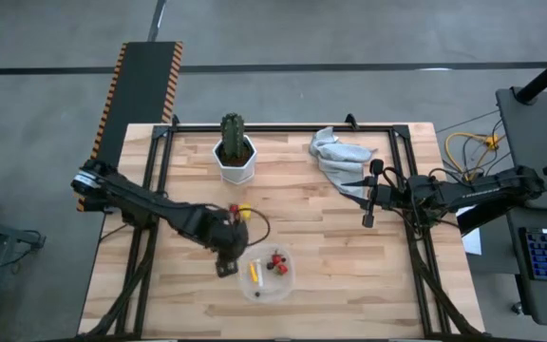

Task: Pick and placing Produce into tupperware
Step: Put the blackberry into the transparent container

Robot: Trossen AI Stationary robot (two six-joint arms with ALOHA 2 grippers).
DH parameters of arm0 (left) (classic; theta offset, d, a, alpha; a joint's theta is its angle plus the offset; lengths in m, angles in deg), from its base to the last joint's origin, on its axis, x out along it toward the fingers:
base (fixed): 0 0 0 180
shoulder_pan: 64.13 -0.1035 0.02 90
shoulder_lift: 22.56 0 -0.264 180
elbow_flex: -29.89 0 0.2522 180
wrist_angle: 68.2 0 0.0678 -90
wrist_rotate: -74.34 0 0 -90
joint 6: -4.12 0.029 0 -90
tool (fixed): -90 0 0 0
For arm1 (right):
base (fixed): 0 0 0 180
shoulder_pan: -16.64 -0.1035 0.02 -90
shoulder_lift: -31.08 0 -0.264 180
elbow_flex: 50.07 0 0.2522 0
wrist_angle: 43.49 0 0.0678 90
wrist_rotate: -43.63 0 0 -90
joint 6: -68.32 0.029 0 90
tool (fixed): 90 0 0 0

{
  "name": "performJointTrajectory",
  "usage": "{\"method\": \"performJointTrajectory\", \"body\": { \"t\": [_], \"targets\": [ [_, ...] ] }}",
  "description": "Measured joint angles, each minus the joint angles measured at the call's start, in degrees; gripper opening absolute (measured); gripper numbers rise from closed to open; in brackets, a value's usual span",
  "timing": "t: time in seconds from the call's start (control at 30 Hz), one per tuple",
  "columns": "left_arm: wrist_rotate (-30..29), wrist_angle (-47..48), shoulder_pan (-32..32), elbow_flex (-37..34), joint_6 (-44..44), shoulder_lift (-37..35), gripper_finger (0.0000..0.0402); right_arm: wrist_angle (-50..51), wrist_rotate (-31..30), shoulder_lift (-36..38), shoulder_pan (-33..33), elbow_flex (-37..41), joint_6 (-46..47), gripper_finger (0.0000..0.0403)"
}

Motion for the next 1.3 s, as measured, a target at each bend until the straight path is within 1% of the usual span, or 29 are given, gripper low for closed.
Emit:
{"method": "performJointTrajectory", "body": {
  "t": [0.07,0.27,0.37,0.47,0.6,0.67,0.8,1.0,1.17,1.3],
  "targets": [
    [-3.26,1.06,1.85,-0.68,3.14,-0.04,0.0164,0.0,0.0,-0.02,0.01,0.0,-0.01,0.01],
    [-8.31,0.39,7.31,-1.16,14.37,1.11,0.0164,0.0,0.0,-0.02,-0.01,0.0,0.01,0.01],
    [-9.63,0.44,8.9,-1.25,15.67,1.58,0.0164,-0.02,0.0,-0.04,-0.01,0.0,0.02,0.01],
    [-9.09,0.87,9.72,-1.86,14.82,1.97,0.0164,0.0,0.0,-0.04,0.0,0.0,0.01,0.01],
    [-5.6,0.28,9.89,-4.49,12.95,2.4,0.0164,0.02,0.0,-0.04,0.01,0.0,0.01,0.01],
    [-4.76,-0.04,9.91,-6.29,11.87,2.58,0.0164,0.02,0.0,-0.04,0.01,0.0,0.03,0.01],
    [-1.88,-4.26,9.91,-9.71,11.86,2.65,0.0164,0.0,0.01,-0.04,0.0,0.0,0.46,0.01],
    [-1.74,-5.11,9.91,-12.15,12.02,2.65,0.0164,0.0,0.01,-0.04,0.01,0.0,0.45,0.01],
    [-1.51,-12.03,9.91,-15.77,12.03,2.65,0.0164,0.0,0.02,-0.02,-0.01,0.0,0.45,0.01],
    [-1.5,-12.42,9.91,-16.47,11.78,2.65,0.0164,0.0,0.0,-0.02,0.0,0.0,0.45,0.01]
  ]
}}
